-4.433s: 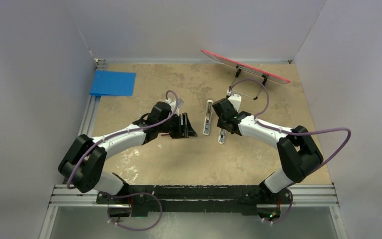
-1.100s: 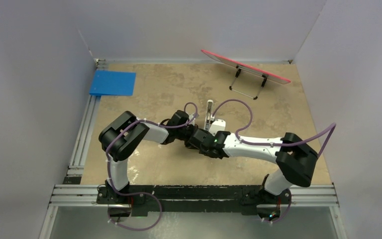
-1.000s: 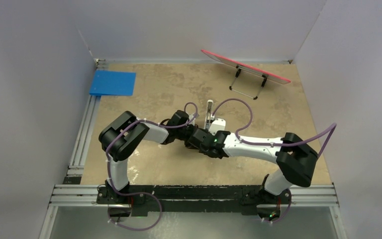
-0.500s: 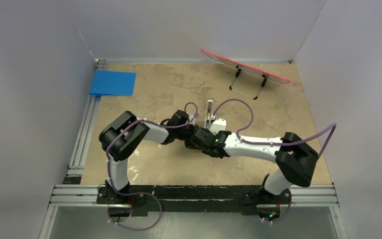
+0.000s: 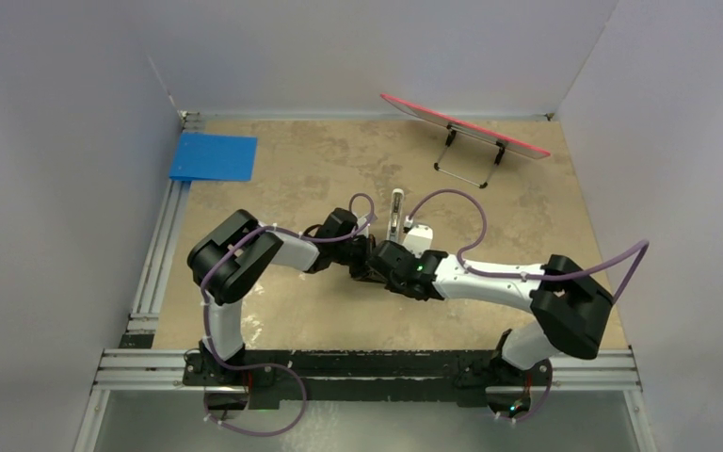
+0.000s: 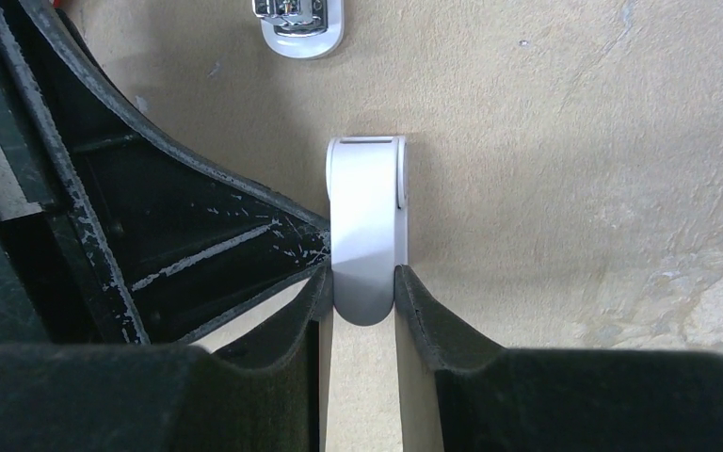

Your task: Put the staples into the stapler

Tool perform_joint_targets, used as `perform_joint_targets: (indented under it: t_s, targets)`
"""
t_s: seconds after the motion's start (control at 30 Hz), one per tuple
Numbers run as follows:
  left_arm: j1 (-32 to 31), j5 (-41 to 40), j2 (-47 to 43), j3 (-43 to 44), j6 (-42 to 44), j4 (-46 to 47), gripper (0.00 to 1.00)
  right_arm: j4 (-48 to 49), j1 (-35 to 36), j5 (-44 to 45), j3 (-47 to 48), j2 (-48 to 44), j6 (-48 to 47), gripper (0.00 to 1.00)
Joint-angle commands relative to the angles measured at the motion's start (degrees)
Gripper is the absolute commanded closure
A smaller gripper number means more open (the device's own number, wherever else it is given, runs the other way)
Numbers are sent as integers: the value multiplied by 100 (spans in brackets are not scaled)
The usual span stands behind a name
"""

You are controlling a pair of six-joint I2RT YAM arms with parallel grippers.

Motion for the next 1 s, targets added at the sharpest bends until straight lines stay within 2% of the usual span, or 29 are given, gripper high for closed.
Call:
perform_joint_targets:
  t_s: [0.0, 0.17, 0.33, 0.5, 0.7, 0.97]
  targets:
    - [50, -287, 5, -65, 293, -337, 99, 156, -218, -451, -534, 458, -50, 81]
    - [85, -333, -69, -59, 372, -470, 97, -222, -216, -258, -133, 332, -84, 78]
    - [98, -599, -412, 37, 528, -915, 88, -802, -436, 238, 745, -57, -377, 61]
    - [94, -562, -505, 119, 568, -1046, 80, -793, -630, 213, 921, -70, -865, 49]
    - [96, -894, -655, 83, 562, -1254, 77, -499, -624, -295, 816, 80, -1295, 48]
    - [98, -1685, -1141, -160, 572, -1512, 75, -475, -607, -669, 584, 192, -1410, 53]
